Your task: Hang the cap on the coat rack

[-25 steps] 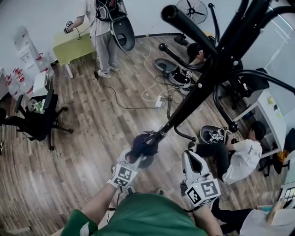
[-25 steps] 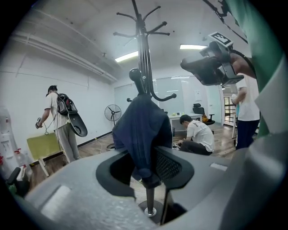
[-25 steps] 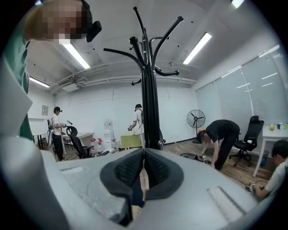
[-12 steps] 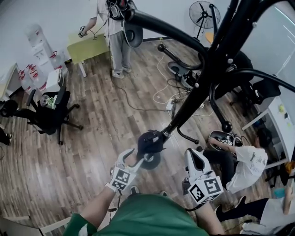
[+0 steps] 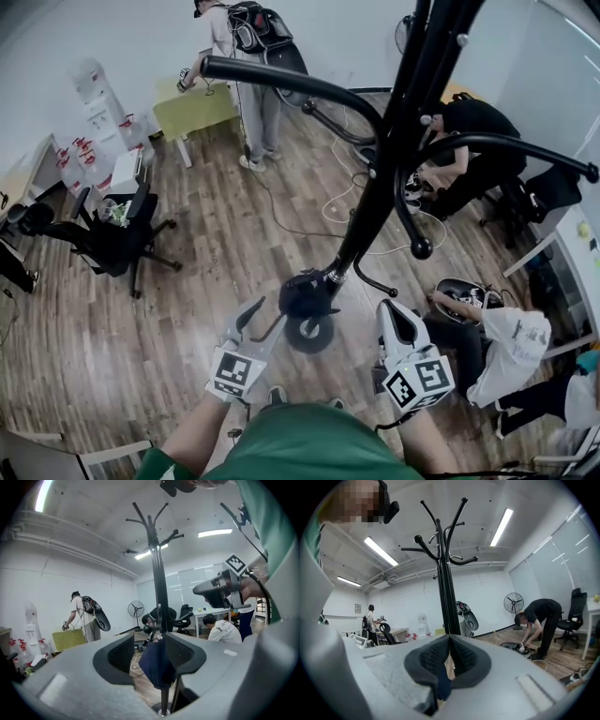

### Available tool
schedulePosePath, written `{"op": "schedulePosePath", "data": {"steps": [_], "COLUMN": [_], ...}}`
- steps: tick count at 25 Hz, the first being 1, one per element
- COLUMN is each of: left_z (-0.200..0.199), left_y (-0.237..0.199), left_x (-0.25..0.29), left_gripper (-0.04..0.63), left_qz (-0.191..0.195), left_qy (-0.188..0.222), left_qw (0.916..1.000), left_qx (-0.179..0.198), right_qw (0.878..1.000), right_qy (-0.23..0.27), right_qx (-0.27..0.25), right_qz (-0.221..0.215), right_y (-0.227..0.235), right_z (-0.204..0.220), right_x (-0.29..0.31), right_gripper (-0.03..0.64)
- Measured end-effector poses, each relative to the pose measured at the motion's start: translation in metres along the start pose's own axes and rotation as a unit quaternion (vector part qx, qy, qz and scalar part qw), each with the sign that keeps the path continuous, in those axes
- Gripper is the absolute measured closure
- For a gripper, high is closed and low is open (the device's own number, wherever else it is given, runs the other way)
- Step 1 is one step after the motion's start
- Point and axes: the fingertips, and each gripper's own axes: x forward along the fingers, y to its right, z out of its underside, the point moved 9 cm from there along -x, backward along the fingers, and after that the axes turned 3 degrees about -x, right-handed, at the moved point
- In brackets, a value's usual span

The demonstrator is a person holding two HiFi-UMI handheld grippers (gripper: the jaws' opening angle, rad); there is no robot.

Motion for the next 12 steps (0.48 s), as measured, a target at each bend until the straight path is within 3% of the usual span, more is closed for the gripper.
{"op": "schedulePosePath", "data": {"steps": [2, 6, 12], "left_z": [-0.024, -0.062, -0.094], "left_y": [-0.002, -0.007, -0.020], "left_x": [-0.005, -0.017, -0.024], "left_gripper": [0.412, 0.548, 0.584], "left_qz": [-0.012, -0.044, -0.120], "left_qy": [0.024, 0.047, 0.054], "left_qw": [0.9997, 0.9979, 0.9905], "left_qx": [0.000, -0.013, -0.041], "right_qw": [1.000, 1.000, 0.998], "right_qy": [0.009, 0.027, 0.052], "right_qx": [-0.004, -0.013, -0.029], "right_qz": [0.002, 0.005, 0.014], "right_y": [0.006, 0.016, 0.031], "right_z": [-0.006, -0.016, -0.029], "right_x": [-0.005, -0.014, -0.022], "right_gripper": [0.611, 0.611, 0.611]}}
